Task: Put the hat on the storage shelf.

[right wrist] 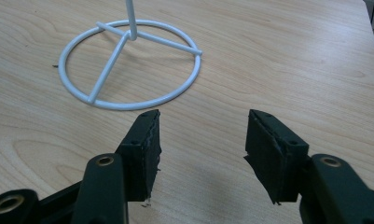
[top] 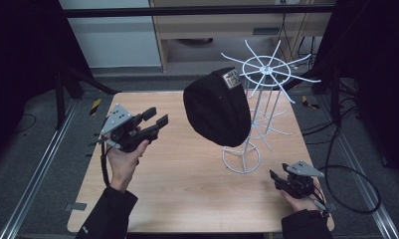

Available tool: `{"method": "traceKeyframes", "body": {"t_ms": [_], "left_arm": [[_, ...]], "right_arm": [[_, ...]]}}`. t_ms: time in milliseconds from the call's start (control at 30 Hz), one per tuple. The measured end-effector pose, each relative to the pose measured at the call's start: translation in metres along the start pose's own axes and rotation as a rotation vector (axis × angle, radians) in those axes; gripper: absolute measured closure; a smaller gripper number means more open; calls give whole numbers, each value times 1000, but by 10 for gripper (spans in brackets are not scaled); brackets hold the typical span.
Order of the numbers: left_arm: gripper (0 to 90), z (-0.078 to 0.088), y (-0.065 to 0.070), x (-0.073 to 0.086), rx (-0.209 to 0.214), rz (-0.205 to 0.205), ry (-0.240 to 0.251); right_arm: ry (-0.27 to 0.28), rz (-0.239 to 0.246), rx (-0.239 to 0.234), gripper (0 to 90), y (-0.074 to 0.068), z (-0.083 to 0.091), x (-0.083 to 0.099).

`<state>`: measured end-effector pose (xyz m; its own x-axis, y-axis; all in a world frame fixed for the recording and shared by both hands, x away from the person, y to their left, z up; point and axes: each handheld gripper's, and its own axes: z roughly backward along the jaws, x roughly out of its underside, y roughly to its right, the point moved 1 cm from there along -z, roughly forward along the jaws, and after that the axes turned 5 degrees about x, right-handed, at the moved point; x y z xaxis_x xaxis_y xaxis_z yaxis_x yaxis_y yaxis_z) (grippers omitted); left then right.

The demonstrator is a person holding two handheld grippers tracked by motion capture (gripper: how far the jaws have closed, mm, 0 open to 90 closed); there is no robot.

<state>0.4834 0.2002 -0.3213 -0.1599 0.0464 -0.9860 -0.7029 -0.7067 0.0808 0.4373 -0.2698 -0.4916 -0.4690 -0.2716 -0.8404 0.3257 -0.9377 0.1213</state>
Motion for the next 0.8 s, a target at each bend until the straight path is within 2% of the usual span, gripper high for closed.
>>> {"method": "traceKeyframes", "body": {"t_ms": [167,300,567,700,800], "left_arm": [[449,20,-18,41,-43,26,-81],[428,35,-31,77,-82,72,-155],[371,59,-51,137,-182,115,-300],[339,69,-58,150,-217,128,-337],[327,76,-62,157,-258,119,-369]], "right_arm": [[-1,-3,-2,442,0,0,0],[0,-9,-2,428,0,0,0],[-4,-24,1,377,1,-1,1],[-7,-34,4,340,2,-2,2],[-5,-44,2,321,3,-2,2]]}}
